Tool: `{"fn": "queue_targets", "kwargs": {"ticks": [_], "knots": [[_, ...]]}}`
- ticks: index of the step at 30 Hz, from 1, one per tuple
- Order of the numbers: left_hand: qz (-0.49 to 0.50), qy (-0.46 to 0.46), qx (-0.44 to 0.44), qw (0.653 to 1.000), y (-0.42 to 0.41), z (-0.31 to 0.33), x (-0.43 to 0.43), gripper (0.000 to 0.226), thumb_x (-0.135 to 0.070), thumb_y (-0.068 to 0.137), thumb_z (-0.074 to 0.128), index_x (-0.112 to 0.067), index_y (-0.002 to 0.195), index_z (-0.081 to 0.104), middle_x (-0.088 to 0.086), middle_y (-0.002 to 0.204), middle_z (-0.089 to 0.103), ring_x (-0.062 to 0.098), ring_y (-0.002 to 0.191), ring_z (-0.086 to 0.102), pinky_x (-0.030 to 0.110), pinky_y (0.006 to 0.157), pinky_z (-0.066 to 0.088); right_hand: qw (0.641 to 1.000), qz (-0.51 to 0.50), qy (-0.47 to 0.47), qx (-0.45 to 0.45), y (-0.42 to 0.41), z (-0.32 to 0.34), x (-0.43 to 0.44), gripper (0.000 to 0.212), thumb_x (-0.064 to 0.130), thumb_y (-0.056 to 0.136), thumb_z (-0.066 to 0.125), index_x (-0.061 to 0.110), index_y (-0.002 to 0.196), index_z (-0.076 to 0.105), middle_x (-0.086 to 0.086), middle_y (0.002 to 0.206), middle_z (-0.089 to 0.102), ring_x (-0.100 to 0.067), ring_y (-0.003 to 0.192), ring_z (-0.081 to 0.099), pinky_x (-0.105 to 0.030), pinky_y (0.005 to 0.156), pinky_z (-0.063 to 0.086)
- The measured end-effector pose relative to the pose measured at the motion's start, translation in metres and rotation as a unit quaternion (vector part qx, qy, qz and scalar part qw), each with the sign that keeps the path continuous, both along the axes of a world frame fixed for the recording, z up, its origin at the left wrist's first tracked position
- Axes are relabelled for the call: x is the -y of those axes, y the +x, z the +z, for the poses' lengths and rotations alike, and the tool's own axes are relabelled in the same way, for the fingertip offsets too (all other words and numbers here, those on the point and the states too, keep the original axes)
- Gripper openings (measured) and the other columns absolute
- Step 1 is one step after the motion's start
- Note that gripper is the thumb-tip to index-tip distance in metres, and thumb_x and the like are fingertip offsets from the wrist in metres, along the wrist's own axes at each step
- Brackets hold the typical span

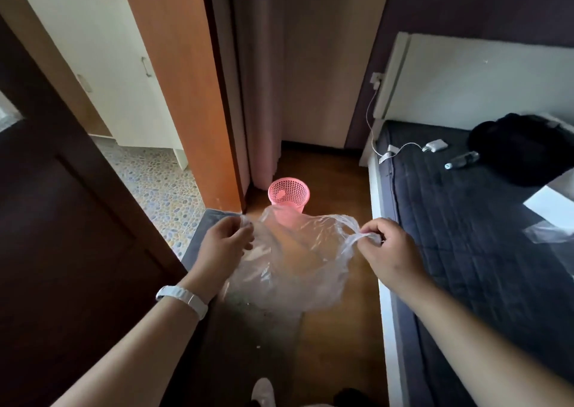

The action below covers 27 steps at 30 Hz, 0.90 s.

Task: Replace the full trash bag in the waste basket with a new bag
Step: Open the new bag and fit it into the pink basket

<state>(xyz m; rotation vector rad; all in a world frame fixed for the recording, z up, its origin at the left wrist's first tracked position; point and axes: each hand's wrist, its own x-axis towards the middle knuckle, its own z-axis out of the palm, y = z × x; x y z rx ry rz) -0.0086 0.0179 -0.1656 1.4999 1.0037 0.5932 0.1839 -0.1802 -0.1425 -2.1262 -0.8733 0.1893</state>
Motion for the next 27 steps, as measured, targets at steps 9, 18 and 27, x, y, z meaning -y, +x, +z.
{"fn": "queue_targets", "kwargs": {"ticks": [9, 18, 27], "knots": [[-0.047, -0.001, -0.035, 0.998, 0.111, -0.018, -0.060, 0.009, -0.014, 0.091, 0.059, -0.015, 0.098, 0.066, 0.005, 0.080, 0.071, 0.015, 0.066, 0.065, 0.029, 0.060, 0.050, 0.998, -0.065, 0.004, -0.005, 0.079, -0.020, -0.052, 0.010, 0.011, 0.080, 0.065, 0.020, 0.080, 0.060, 0.008, 0.089, 0.057, -0.002, 0.081, 0.055, -0.012, 0.063, 0.039], [-0.032, -0.011, -0.057, 0.998, 0.271, -0.026, -0.102, 0.014, -0.008, 0.090, 0.058, -0.015, 0.099, 0.066, 0.007, 0.081, 0.068, 0.017, 0.068, 0.062, 0.031, 0.062, 0.048, 0.996, -0.063, 0.022, -0.052, 0.247, -0.053, -0.107, 0.007, 0.007, 0.079, 0.064, 0.014, 0.079, 0.062, 0.005, 0.086, 0.059, -0.007, 0.078, 0.057, -0.011, 0.060, 0.040], [-0.003, 0.018, -0.063, 0.998, 0.438, 0.001, -0.140, 0.015, -0.010, 0.090, 0.058, -0.017, 0.101, 0.067, 0.005, 0.080, 0.069, 0.014, 0.065, 0.063, 0.027, 0.059, 0.048, 0.997, -0.038, 0.042, -0.046, 0.423, -0.033, -0.154, 0.011, 0.007, 0.077, 0.065, 0.017, 0.078, 0.062, 0.016, 0.082, 0.056, 0.001, 0.077, 0.055, -0.019, 0.064, 0.044]]}}
